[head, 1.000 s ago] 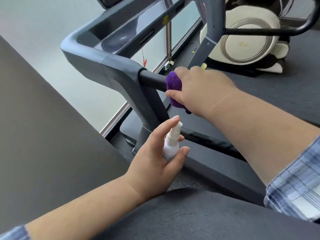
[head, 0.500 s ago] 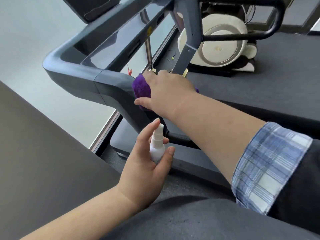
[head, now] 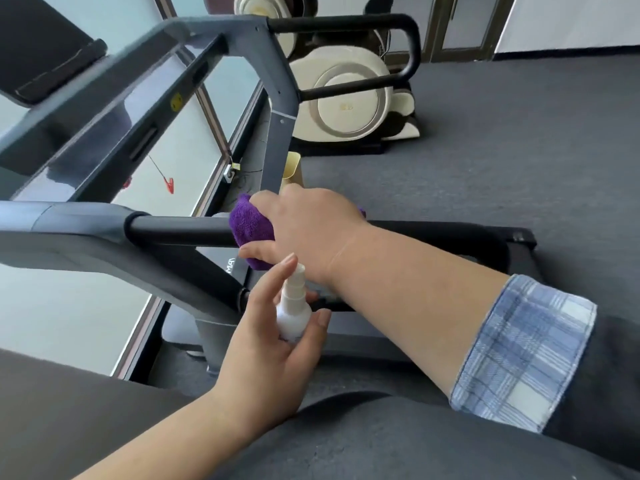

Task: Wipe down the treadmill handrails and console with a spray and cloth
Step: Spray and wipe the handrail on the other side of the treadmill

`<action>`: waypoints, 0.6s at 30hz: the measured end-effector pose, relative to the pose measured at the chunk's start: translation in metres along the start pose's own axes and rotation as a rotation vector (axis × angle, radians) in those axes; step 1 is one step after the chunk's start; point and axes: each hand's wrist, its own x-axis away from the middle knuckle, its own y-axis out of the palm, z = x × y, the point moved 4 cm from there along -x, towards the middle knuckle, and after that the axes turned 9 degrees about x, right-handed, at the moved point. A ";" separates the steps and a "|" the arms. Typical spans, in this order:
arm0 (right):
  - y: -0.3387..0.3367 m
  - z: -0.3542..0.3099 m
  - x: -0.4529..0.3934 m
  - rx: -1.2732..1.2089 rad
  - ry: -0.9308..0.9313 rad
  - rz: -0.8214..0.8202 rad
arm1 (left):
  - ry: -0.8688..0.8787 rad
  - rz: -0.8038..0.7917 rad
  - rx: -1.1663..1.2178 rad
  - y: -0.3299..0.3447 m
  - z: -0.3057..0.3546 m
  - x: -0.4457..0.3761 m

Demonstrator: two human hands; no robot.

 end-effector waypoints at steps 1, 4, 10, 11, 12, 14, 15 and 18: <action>0.000 0.010 0.007 -0.013 -0.008 -0.006 | 0.019 -0.016 -0.014 0.012 0.005 -0.003; -0.003 0.047 0.032 -0.056 -0.005 -0.024 | 0.037 -0.041 -0.006 0.050 0.014 -0.010; -0.007 0.131 0.087 -0.111 0.004 -0.004 | 0.014 -0.010 -0.046 0.114 0.026 -0.016; -0.007 0.145 0.096 -0.127 0.006 0.001 | 0.003 -0.001 -0.054 0.123 0.028 -0.015; -0.006 0.159 0.104 -0.165 0.011 -0.006 | -0.006 0.007 -0.063 0.132 0.031 -0.015; 0.002 0.185 0.120 -0.318 0.024 -0.011 | -0.018 0.015 -0.079 0.150 0.035 -0.013; 0.008 0.195 0.128 -0.413 0.028 0.021 | -0.032 0.018 -0.089 0.159 0.036 -0.012; 0.027 0.211 0.155 -0.634 0.036 0.226 | -0.072 0.054 -0.098 0.177 0.039 -0.006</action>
